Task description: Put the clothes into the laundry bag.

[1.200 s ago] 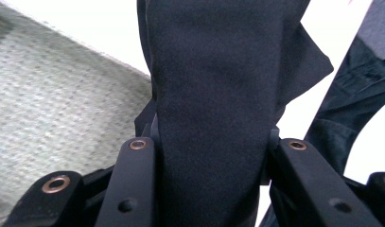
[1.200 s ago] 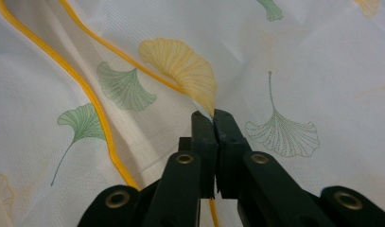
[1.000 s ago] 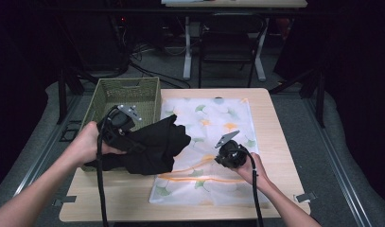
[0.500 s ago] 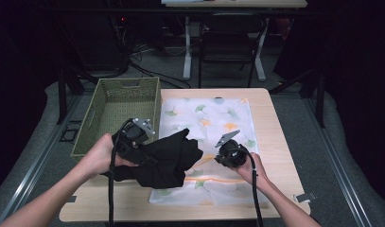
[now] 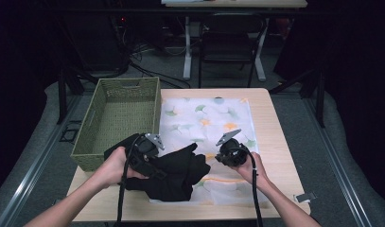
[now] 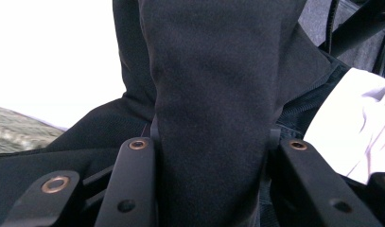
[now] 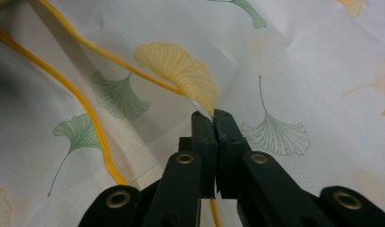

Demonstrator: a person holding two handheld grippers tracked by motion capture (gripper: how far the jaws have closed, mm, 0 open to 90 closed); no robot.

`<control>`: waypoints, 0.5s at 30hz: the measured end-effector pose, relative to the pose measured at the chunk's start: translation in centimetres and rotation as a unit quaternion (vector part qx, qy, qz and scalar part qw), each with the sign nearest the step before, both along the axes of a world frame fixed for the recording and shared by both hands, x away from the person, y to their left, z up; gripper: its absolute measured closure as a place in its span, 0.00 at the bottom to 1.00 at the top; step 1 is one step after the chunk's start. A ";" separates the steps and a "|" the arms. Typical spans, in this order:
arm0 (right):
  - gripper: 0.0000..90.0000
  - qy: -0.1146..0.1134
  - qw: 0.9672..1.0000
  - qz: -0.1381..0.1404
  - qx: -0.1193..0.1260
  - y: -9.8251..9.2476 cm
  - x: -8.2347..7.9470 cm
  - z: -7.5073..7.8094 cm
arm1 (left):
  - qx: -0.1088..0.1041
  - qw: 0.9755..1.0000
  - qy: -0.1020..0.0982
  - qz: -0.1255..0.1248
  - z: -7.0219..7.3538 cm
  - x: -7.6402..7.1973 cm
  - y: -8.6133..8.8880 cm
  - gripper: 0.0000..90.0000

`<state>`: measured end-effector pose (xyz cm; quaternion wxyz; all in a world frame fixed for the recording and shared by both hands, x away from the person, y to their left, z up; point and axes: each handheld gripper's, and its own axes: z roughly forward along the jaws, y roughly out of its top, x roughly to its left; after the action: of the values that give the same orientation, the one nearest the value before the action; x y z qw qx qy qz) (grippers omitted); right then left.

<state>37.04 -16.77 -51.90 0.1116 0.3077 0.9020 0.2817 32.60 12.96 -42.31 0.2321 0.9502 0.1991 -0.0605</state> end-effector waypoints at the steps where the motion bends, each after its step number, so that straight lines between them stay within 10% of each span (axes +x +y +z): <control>1: 0.99 0.000 1.000 -0.001 0.000 0.0 0.0 0.0 | -0.005 1.000 0.003 0.001 -0.2 -0.1 0.0 0.71; 15: 0.99 -0.001 1.000 -0.009 0.009 -0.3 0.1 0.3 | -0.012 0.999 0.021 -0.026 -3.6 -0.3 -1.3 0.71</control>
<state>37.18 -17.04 -51.60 0.1126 0.3160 0.8967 0.2888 32.30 11.66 -45.90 0.2379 0.9507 0.1781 -0.0889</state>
